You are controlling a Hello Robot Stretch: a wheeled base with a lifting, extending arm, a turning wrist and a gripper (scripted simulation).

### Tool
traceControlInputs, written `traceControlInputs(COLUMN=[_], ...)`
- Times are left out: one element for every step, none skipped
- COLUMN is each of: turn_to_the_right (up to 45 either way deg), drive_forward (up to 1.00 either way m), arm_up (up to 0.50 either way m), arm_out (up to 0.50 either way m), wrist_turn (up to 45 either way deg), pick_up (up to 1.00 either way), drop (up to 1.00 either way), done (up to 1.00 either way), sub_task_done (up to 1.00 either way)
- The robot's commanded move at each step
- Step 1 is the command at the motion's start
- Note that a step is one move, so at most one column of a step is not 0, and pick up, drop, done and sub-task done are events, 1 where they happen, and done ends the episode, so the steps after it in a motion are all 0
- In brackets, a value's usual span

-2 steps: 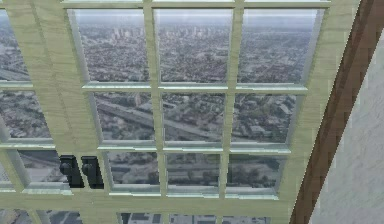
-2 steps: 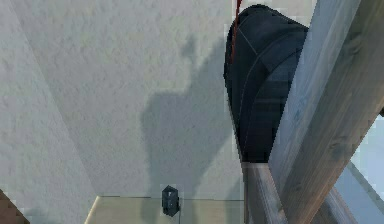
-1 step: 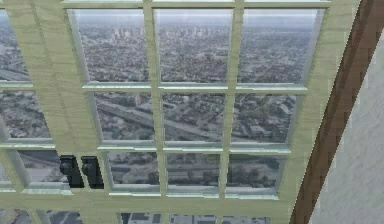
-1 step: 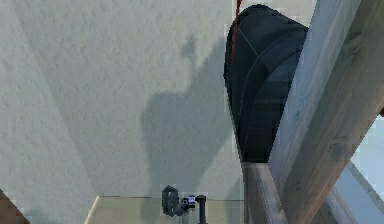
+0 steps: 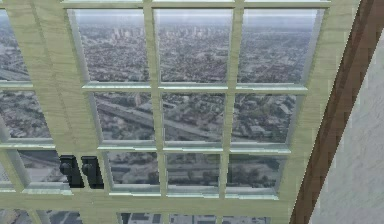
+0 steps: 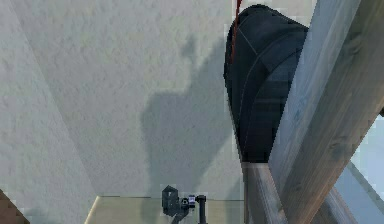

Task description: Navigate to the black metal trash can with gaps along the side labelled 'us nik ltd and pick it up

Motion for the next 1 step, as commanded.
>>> traceControlInputs(turn_to_the_right=[0.0], drive_forward=[0.00], arm_up=[0.00], arm_out=[0.00], wrist_turn=[45.0], pick_up=[0.00], drop=[0.00], done=[0.00], sub_task_done=[0.00])
